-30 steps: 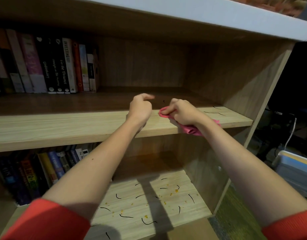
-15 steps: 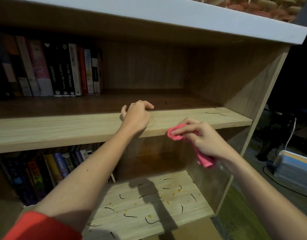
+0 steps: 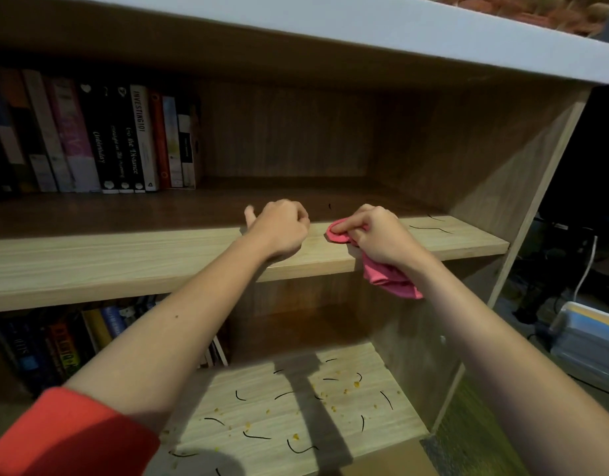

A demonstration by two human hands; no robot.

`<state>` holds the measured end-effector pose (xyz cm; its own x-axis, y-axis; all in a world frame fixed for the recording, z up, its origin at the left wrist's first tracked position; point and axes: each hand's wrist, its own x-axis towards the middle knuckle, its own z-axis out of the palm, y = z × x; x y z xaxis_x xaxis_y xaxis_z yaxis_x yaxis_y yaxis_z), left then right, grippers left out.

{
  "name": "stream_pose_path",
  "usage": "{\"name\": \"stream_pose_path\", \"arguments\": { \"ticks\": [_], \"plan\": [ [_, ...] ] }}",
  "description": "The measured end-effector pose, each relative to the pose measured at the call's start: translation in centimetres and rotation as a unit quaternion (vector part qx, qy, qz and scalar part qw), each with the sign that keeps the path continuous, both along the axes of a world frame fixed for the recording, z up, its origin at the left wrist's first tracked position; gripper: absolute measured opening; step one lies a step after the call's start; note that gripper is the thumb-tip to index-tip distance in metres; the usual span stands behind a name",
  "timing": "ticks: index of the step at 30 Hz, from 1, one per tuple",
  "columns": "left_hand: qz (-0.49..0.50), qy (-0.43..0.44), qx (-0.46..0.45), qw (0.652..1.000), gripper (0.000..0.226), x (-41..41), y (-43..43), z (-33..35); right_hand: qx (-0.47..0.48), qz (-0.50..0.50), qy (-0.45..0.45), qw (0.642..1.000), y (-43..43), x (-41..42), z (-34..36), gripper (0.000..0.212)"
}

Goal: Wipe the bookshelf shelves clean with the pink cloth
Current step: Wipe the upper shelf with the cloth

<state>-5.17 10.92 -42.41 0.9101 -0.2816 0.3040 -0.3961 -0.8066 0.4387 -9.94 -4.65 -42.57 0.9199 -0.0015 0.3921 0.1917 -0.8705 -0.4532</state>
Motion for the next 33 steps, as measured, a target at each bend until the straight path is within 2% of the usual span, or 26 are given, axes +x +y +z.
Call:
{"name": "stream_pose_path", "arguments": {
  "ticks": [4, 7, 9, 12, 14, 21, 28, 33],
  "plan": [
    [-0.03, 0.045, 0.04, 0.998, 0.032, 2.7, -1.0, 1.1, 0.008, -0.015, 0.039, 0.999, -0.9, 1.1, 0.8, 0.032],
    [-0.03, 0.07, 0.015, 0.997, 0.033, 5.5, -1.4, 0.9, -0.029, -0.027, 0.061, 0.997, -1.6, 2.7, 0.9, 0.029],
    [-0.004, 0.038, 0.026, 0.999, 0.034, 6.8, -1.8, 0.7, -0.07, -0.037, 0.075, 0.994, -2.0, 4.2, 0.9, 0.028],
    [0.028, -0.058, 0.073, 0.995, 0.033, 7.9, -2.5, 1.0, -0.114, -0.041, 0.096, 0.988, -2.4, 7.0, 1.3, 0.029],
    [0.028, -0.08, 0.087, 0.993, 0.033, 8.4, -2.5, 1.0, -0.138, -0.045, 0.121, 0.982, -2.5, 9.0, 1.6, 0.027],
    [0.013, -0.038, 0.132, 0.99, 0.036, 9.1, -2.3, 0.7, -0.133, -0.053, 0.144, 0.979, -1.6, 14.2, 2.1, 0.029],
    [0.006, -0.023, 0.168, 0.986, 0.037, 8.8, -2.6, 0.5, -0.204, -0.014, 0.147, 0.968, -2.1, 11.7, 2.4, 0.034],
    [0.004, -0.021, 0.164, 0.986, 0.031, 8.6, -2.9, 0.5, -0.168, -0.043, 0.154, 0.973, -1.8, 13.9, 2.6, 0.03]
  ]
}}
